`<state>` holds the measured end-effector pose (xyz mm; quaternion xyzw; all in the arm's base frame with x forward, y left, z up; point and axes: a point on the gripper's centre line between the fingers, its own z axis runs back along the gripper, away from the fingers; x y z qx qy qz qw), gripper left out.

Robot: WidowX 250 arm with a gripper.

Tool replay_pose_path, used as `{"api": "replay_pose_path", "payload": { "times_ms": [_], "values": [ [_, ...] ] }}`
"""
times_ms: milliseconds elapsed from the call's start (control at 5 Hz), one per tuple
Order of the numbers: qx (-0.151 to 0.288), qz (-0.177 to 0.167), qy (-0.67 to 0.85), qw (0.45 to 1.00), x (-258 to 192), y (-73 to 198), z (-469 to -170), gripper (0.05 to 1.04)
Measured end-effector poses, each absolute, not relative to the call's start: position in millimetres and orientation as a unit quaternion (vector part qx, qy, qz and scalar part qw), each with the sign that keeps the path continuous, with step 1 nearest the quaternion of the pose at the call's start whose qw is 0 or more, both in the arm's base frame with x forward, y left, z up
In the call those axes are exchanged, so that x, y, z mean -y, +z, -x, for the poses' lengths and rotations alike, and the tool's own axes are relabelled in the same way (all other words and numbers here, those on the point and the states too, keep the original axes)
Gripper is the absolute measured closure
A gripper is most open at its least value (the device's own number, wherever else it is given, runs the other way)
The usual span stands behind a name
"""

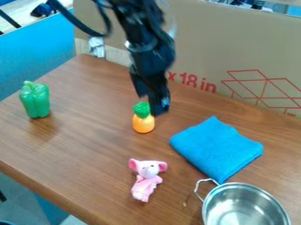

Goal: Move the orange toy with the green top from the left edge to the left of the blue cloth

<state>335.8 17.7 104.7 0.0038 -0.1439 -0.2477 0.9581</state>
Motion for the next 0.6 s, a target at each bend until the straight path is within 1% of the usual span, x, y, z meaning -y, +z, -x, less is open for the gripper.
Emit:
{"api": "replay_pose_path", "payload": {
  "times_ms": [200,400,600],
  "values": [
    [0.147,-0.016,-0.157,0.976,-63,135,-311,0.081],
    [0.095,-0.049,-0.079,0.991,-101,134,-288,0.081],
    [0.057,-0.056,-0.010,0.997,-153,123,-269,0.081]
  ]
}}
